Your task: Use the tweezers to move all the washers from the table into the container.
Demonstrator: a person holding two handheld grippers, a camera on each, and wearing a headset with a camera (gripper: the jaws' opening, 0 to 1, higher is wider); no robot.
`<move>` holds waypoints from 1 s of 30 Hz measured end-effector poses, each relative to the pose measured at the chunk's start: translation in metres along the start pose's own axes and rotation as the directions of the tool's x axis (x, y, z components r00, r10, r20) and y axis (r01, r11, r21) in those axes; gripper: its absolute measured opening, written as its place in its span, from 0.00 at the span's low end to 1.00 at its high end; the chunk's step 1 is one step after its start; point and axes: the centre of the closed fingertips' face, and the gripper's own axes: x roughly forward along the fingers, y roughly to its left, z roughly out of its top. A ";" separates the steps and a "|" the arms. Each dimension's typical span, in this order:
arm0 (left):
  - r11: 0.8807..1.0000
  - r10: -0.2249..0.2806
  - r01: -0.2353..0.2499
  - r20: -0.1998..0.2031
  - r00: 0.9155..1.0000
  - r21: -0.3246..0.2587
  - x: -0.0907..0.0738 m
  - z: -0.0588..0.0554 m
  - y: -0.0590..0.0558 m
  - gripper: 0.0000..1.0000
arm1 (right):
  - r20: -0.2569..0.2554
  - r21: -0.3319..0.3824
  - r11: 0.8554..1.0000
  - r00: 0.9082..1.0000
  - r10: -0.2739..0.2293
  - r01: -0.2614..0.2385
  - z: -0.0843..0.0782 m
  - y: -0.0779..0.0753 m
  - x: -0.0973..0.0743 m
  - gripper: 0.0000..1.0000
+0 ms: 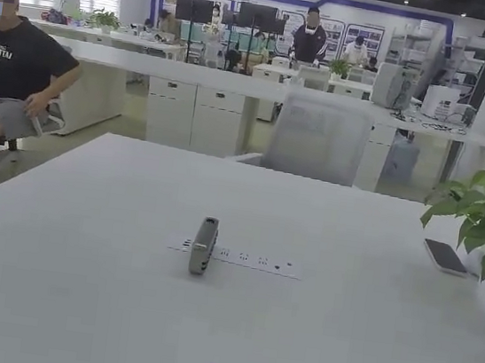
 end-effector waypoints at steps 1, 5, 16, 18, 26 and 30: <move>1.000 0.006 -0.006 0.012 1.000 0.007 0.000 0.001 0.000 0.95 | 0.001 -0.002 1.000 1.000 -0.006 0.006 0.002 -0.002 -0.001 0.03; 1.000 0.005 -0.007 0.091 0.996 0.026 0.001 0.013 -0.003 0.99 | 0.003 -0.033 0.997 0.998 -0.063 0.063 0.009 -0.018 -0.003 0.03; 1.000 -0.006 0.005 0.113 0.994 0.004 0.002 0.016 -0.005 0.97 | -0.007 -0.061 0.982 0.984 -0.180 0.179 0.013 -0.056 0.003 0.03; 1.000 -0.010 0.009 0.110 0.994 0.008 0.003 0.015 -0.006 0.97 | -0.023 -0.076 0.978 0.981 -0.195 0.193 0.010 -0.061 0.007 0.03; 0.999 -0.004 0.008 0.108 0.994 -0.033 0.002 0.014 -0.001 0.96 | -0.109 -0.177 0.961 0.966 -0.232 0.211 -0.006 -0.076 0.022 0.03; 0.994 0.023 -0.009 0.131 0.991 -0.105 -0.002 0.015 0.008 0.94 | -0.138 -0.212 0.952 0.958 -0.252 0.220 -0.014 -0.082 0.027 0.03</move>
